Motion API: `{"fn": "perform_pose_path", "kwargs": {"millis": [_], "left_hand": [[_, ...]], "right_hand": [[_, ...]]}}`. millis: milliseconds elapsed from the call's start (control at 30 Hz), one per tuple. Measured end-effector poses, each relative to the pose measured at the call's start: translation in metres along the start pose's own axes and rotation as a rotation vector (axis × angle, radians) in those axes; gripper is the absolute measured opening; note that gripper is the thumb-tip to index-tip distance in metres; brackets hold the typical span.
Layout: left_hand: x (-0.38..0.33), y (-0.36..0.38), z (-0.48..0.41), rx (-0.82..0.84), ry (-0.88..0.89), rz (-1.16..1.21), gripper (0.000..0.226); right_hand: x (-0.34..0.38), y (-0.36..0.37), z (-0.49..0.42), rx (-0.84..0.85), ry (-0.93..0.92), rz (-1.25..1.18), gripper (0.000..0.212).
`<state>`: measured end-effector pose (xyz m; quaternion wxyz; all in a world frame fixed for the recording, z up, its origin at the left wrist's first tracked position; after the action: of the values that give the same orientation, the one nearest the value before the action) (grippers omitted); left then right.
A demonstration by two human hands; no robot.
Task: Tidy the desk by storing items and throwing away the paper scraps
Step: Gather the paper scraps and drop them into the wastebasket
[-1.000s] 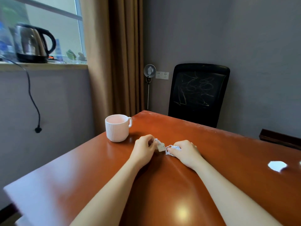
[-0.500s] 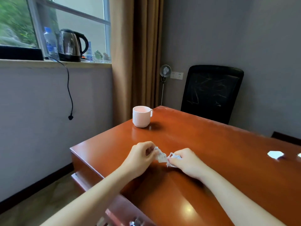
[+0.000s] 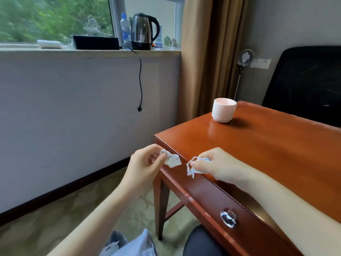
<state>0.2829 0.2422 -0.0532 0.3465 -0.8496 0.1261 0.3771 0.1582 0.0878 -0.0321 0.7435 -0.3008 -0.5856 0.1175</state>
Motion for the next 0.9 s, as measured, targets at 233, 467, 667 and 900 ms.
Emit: {"fn": "perform_pose_path", "kwargs": {"millis": [233,467,667,900], "left_hand": [[0.069,-0.055,0.057,-0.098,-0.234,0.032,0.014],[0.154,-0.067,0.126,-0.126,-0.574,0.079,0.019],[0.258,-0.064,0.172,-0.292,-1.016,0.270,0.021],[0.340,-0.044,0.212,-0.355,-1.268,0.250,0.020]], "right_hand": [[0.024,0.098,-0.043,0.187,-0.098,0.036,0.037],[0.000,0.190,-0.091,0.376,0.030,-0.020,0.035],[-0.034,0.255,-0.128,0.480,0.159,-0.094,0.028],[-0.078,0.334,-0.169,0.538,0.293,-0.095,0.044]]}}
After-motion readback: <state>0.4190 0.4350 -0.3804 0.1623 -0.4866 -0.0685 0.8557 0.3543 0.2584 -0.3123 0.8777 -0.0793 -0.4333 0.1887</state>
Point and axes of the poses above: each hand's wrist, its own z-axis away from the middle knuckle, its own y-axis out of the palm, x = y × z, the point moved 2 cm from there along -z, towards the middle knuckle, and after that the axes turned 5 degrees about x, right-handed, at the moved point
